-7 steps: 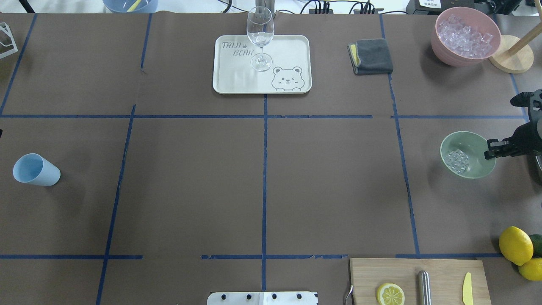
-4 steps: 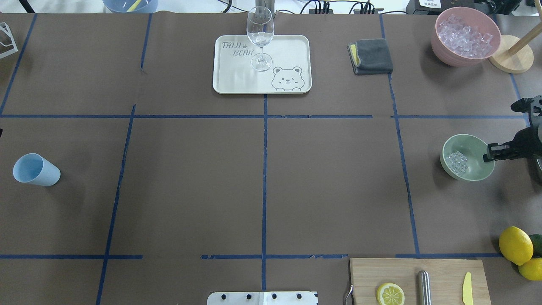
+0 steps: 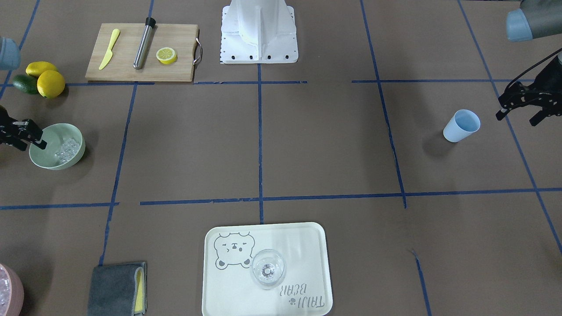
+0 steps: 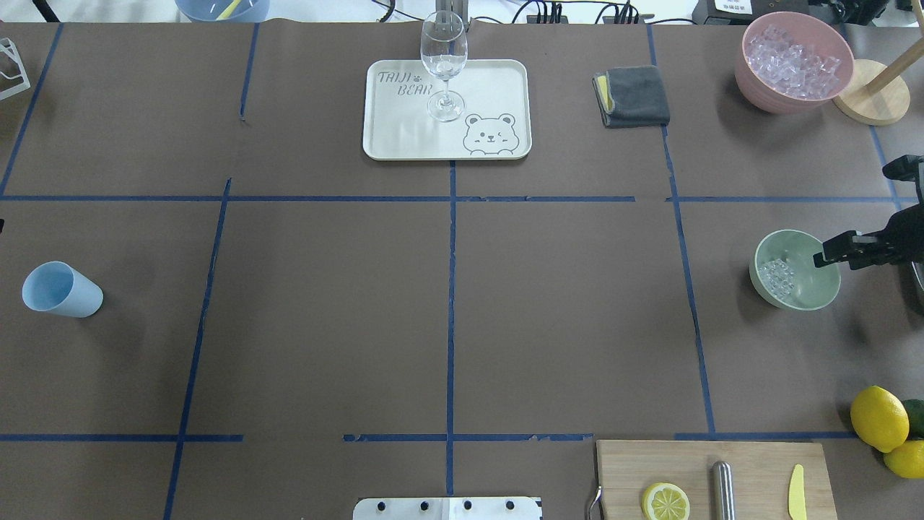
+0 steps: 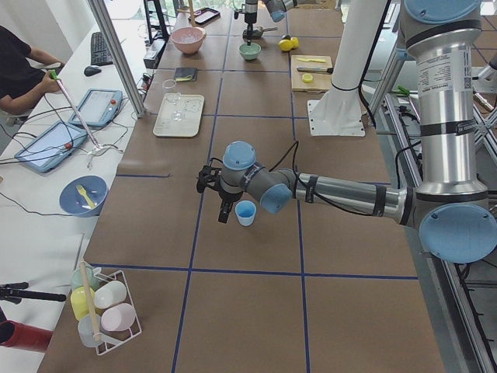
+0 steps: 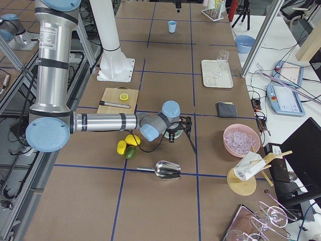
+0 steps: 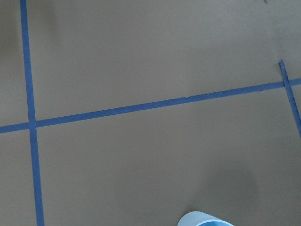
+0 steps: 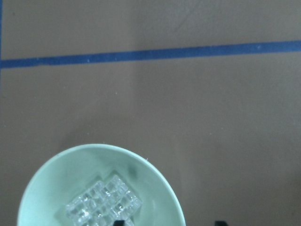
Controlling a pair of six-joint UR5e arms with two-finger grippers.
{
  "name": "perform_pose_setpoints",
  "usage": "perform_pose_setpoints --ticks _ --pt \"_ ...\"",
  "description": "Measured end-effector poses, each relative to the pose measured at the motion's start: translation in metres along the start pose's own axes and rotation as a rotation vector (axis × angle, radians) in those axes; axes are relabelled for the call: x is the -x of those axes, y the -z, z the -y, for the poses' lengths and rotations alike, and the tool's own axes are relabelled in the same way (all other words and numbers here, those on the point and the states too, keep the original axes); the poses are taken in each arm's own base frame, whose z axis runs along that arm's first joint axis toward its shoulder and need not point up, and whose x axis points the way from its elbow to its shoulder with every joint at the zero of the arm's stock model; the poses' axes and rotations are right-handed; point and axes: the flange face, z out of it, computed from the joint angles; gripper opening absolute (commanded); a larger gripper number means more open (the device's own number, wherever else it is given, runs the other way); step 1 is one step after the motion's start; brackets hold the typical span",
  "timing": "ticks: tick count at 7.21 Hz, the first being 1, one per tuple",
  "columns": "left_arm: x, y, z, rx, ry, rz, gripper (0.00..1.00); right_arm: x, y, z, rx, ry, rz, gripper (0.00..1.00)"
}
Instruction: Pour ice into bowl
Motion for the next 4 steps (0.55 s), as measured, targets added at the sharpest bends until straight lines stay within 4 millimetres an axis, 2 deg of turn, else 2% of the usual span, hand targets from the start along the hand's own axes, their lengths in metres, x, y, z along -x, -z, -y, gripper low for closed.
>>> perform_pose_setpoints --ticks 2,4 --pt "0.008 -0.002 -0.010 0.008 -0.017 -0.001 1.00 -0.024 0.038 0.016 -0.028 -0.051 0.049 1.00" --pt "0.028 -0.004 -0.034 0.036 -0.068 -0.047 1.00 -0.060 0.060 0.025 -0.033 -0.030 0.015 1.00"
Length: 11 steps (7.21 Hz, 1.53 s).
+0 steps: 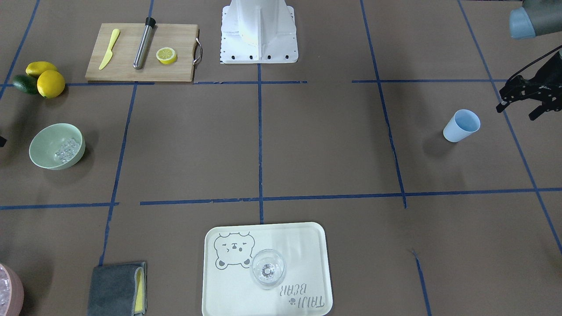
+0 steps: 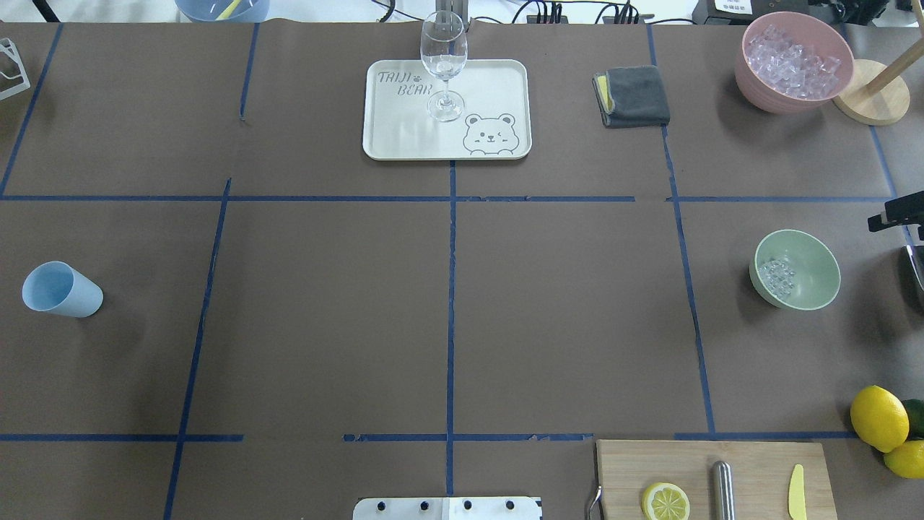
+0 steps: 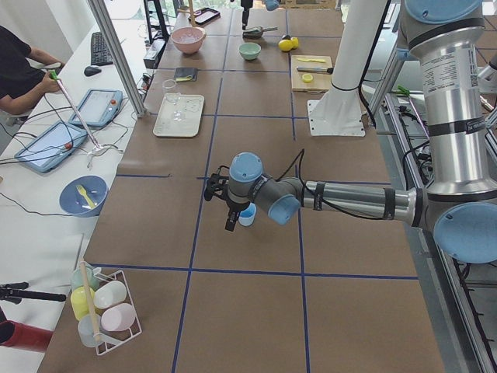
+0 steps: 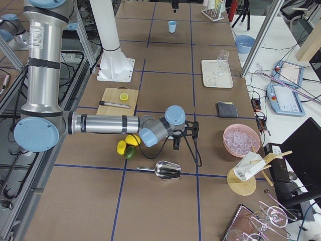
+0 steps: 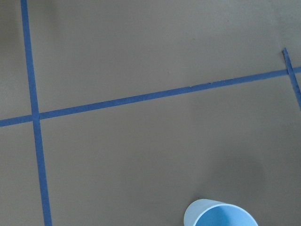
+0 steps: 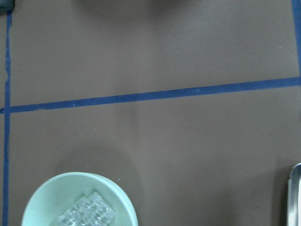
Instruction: Pour ice into bowl
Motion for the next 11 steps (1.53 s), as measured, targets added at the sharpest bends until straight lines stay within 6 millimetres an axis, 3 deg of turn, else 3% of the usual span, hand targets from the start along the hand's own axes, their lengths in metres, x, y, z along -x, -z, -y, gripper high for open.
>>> perform_pose_setpoints --ticks 2,4,6,9,11 --pt "0.040 0.011 -0.009 -0.011 -0.035 0.011 1.00 -0.051 0.030 0.007 0.040 0.064 -0.074 1.00" --pt "0.079 0.019 -0.018 0.004 -0.042 0.050 1.00 -0.083 0.047 0.005 0.090 0.132 -0.118 1.00" --pt "0.096 0.026 -0.018 0.031 -0.012 0.081 1.00 -0.088 0.061 0.013 0.125 0.153 -0.146 1.00" --pt "0.090 0.039 0.007 0.097 0.081 0.094 1.00 -0.078 0.083 0.034 0.160 0.161 -0.162 1.00" --pt "0.093 0.039 -0.003 0.110 0.098 0.101 1.00 -0.072 0.085 0.038 0.163 0.169 -0.165 1.00"
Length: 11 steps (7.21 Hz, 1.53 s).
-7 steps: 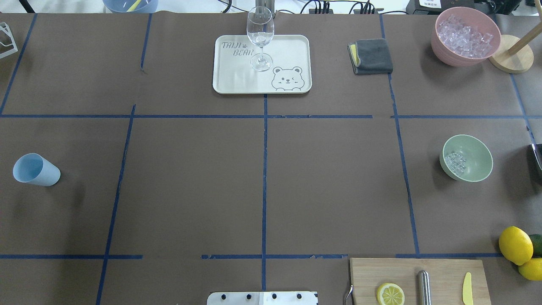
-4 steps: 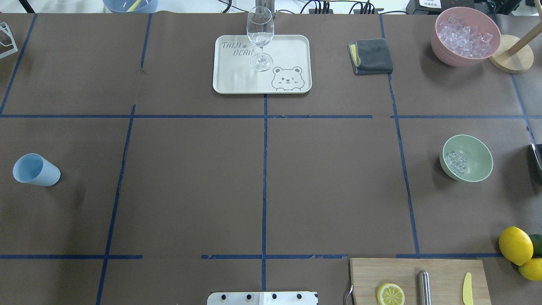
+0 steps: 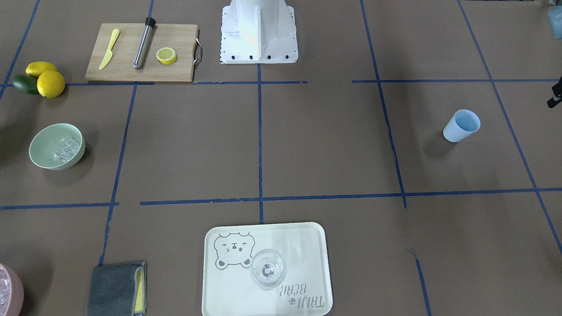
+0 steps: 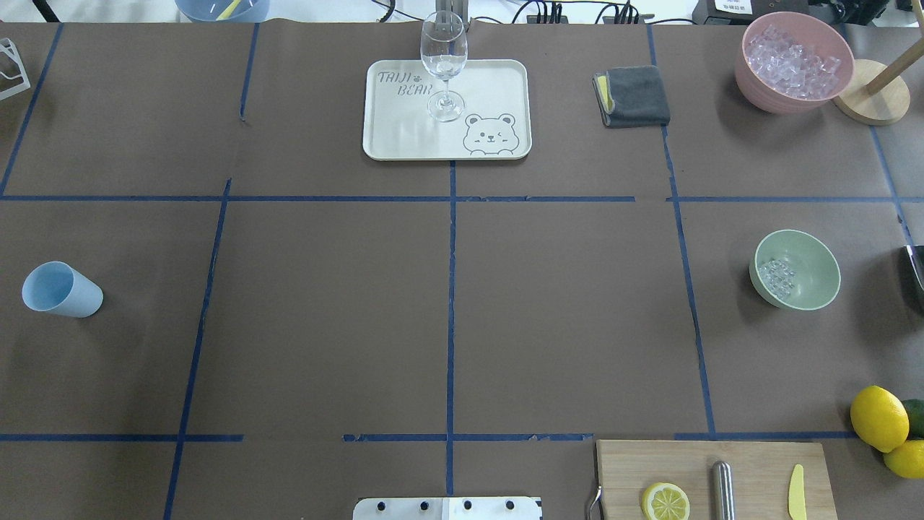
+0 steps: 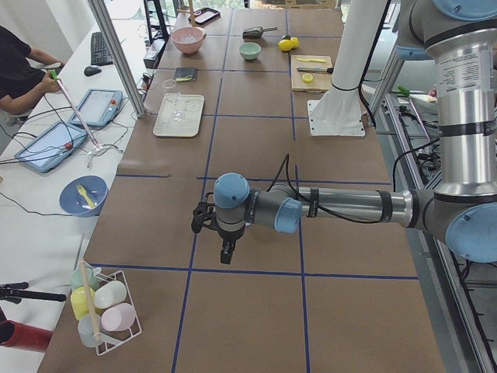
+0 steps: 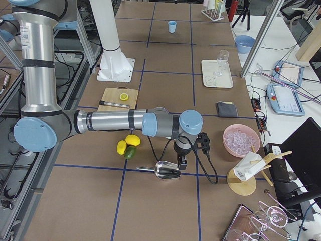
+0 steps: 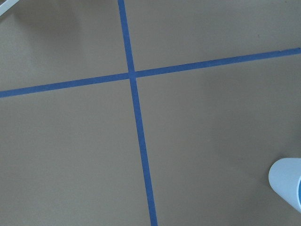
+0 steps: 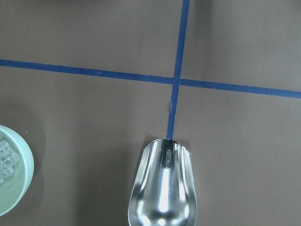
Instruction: Pour ice into bowl
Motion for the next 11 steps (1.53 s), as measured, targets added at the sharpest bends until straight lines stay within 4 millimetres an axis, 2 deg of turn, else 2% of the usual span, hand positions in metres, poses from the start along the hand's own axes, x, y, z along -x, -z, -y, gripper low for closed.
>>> perform_pose_setpoints --ticks 4,8,11 --pt "-0.005 0.005 0.001 -0.013 -0.013 -0.001 1.00 0.013 0.004 0.007 -0.007 0.012 -0.002 1.00" --pt "-0.014 0.011 0.017 -0.035 -0.025 -0.011 1.00 0.026 0.015 0.007 -0.030 0.036 -0.004 1.00" --pt "-0.013 0.010 0.019 -0.032 -0.030 -0.011 1.00 0.025 0.020 0.007 -0.034 0.044 -0.070 1.00"
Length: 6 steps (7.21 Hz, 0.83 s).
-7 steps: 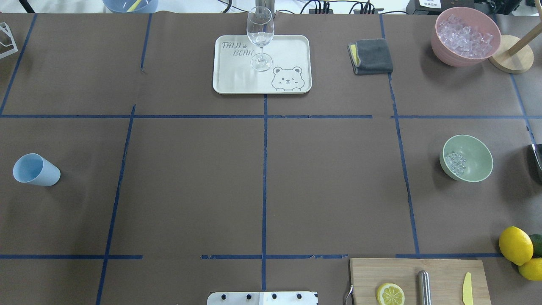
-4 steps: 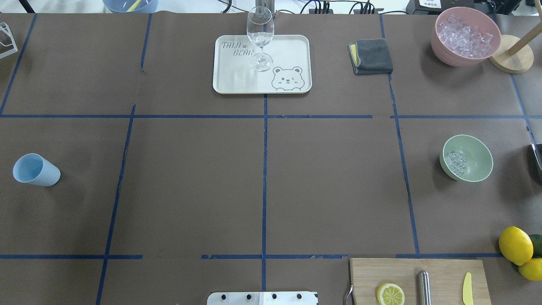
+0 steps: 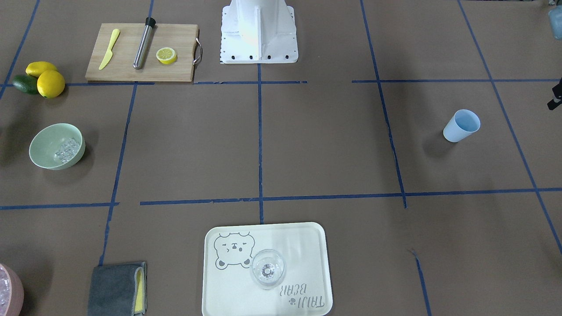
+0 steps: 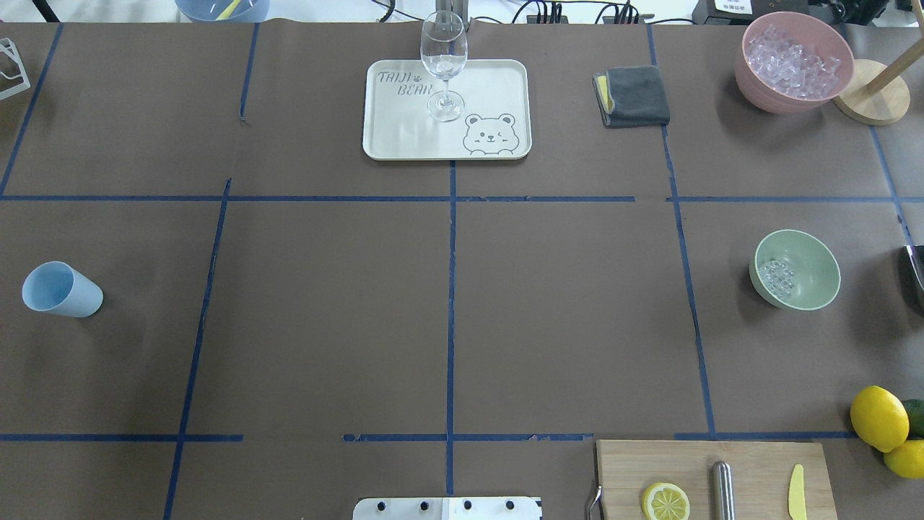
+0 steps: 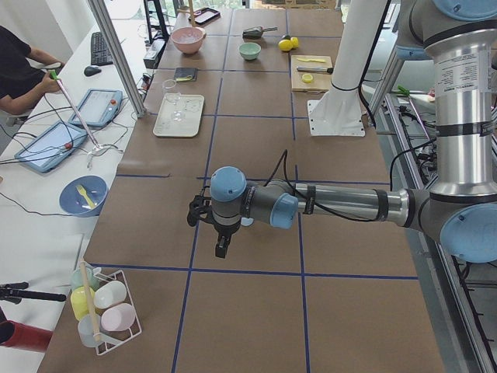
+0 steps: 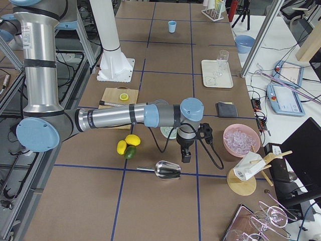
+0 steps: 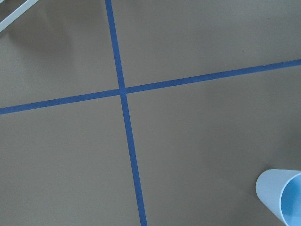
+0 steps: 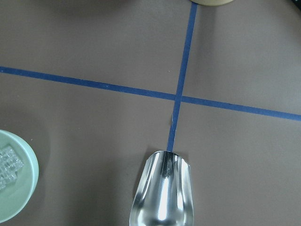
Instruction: Pour ice into bowl
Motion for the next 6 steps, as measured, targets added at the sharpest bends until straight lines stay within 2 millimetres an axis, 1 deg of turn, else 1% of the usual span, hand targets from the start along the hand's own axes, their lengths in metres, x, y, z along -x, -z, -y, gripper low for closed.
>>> perform_pose_setpoints --ticks 3,6 --pt "-0.004 0.002 0.012 -0.011 -0.016 -0.002 1.00 -0.002 -0.006 -0.009 0.011 -0.012 0.026 1.00" --pt "-0.003 0.003 0.008 0.003 0.002 0.001 1.00 -0.005 -0.009 -0.014 0.019 -0.018 0.019 1.00"
